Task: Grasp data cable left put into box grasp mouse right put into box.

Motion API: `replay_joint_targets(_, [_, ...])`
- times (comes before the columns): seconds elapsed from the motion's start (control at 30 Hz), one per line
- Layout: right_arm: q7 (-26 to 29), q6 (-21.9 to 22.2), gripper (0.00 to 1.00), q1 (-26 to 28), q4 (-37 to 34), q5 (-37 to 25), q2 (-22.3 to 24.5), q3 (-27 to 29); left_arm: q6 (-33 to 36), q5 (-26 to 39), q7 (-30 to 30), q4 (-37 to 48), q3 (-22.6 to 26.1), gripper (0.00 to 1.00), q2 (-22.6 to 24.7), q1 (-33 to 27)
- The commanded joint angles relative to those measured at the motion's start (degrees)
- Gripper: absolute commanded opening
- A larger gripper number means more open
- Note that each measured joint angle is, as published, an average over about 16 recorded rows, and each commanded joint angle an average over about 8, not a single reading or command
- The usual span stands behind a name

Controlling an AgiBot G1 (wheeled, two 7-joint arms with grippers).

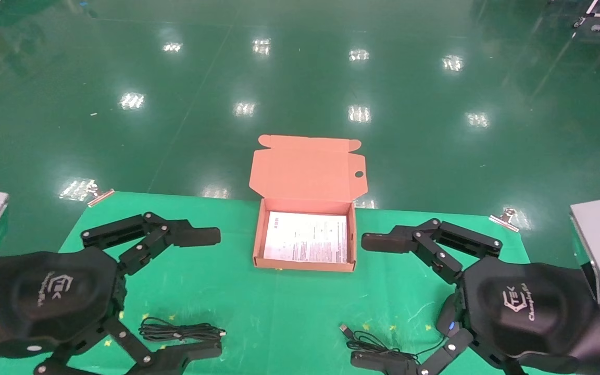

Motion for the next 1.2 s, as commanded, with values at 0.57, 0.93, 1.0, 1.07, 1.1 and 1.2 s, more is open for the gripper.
replay_joint_targets(0.57, [-0.01,-0.02,1.0,-0.01,0.0,0.02,0.0,0.01,-0.21,0.37,0.15,0.18,0.1,1.0,-0.01,-0.05])
replay_joint_targets(0.93, [-0.43,-0.03,1.0,3.03,1.7,-6.33,1.05,-1.81,-0.04,8.2,-1.51,0.09,3.49,1.0,-0.47,-2.76])
replay_joint_targets(1.0, [-0.82,-0.71,1.0,4.75,2.25,-9.28,1.13,-2.88,0.51,11.16,-2.4,0.34,4.98,1.0,-0.06,-4.57])
replay_joint_targets(1.07, [-1.81,-1.73,1.0,7.07,2.76,-13.1,0.97,-4.38,1.22,14.76,-3.44,0.72,6.78,1.0,0.56,-6.82])
replay_joint_targets(1.1, [-2.6,-2.31,1.0,8.46,3.02,-15.4,0.77,-5.41,1.64,16.81,-3.98,0.92,7.79,1.0,0.99,-8.12])
replay_joint_targets(1.2, [-5.93,-3.8,1.0,13.15,3.68,-23.02,-0.18,-9.4,2.88,23.16,-5.5,1.68,11.07,1.0,2.64,-12.09])
